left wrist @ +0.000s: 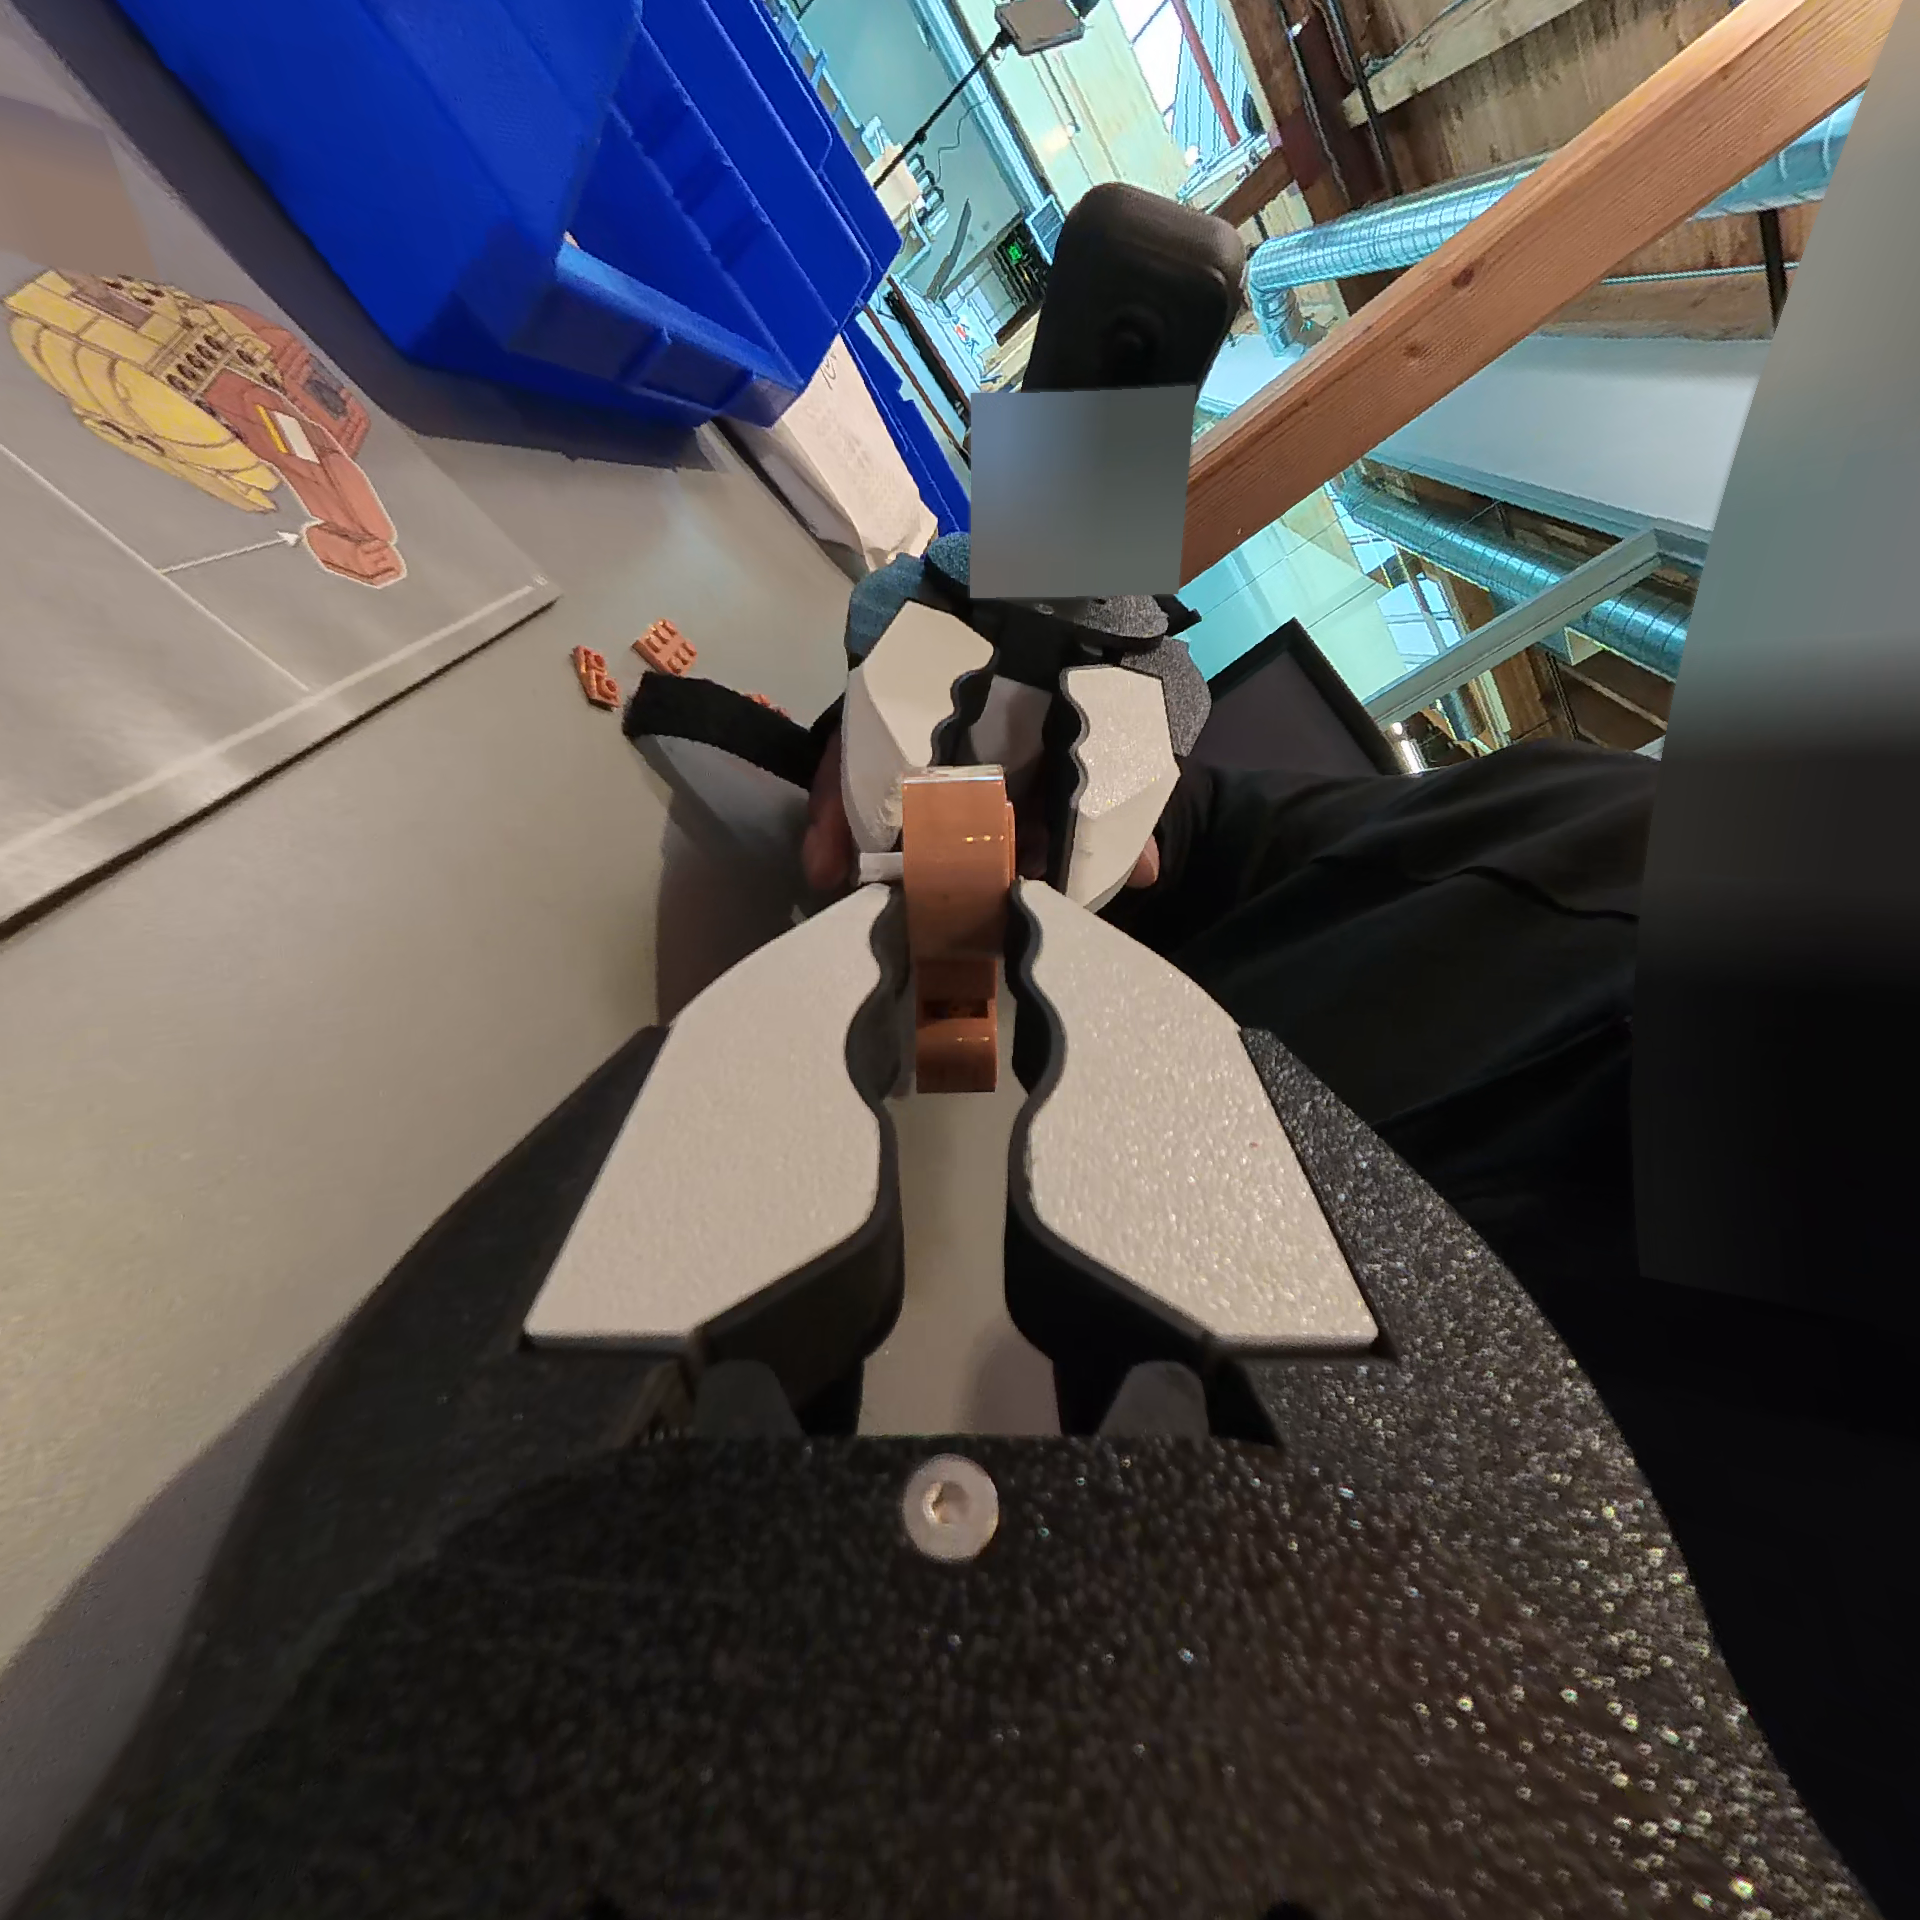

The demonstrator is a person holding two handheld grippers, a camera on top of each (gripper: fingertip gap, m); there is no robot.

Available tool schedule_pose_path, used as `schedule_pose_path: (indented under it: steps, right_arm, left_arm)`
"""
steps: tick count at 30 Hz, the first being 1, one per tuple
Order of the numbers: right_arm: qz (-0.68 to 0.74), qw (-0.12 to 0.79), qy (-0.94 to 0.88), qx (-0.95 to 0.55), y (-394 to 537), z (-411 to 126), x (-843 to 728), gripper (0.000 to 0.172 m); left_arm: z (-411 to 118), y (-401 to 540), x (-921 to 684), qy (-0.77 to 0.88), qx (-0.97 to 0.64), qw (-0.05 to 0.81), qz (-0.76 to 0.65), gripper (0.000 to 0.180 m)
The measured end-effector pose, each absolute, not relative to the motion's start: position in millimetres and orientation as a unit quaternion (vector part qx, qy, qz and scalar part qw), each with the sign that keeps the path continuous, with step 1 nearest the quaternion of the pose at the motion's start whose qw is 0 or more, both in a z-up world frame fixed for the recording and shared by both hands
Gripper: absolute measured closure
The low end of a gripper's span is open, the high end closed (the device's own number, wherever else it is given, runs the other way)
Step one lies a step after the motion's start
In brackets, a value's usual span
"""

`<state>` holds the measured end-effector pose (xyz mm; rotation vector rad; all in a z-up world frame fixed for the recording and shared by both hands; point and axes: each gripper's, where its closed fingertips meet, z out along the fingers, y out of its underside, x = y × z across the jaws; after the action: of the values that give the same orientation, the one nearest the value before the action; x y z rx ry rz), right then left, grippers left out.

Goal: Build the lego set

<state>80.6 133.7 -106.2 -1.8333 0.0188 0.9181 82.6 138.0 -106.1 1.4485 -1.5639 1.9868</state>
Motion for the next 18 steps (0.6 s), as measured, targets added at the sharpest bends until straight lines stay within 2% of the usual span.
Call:
schedule_pose_path:
  steps: [18]
  right_arm:
    - [0.385,0.515,0.012,-0.765,133.7,-107.3,81.4,0.141]
  left_arm:
    - [-107.0,138.1,83.6,-0.537,0.495,0.104,0.675,0.164]
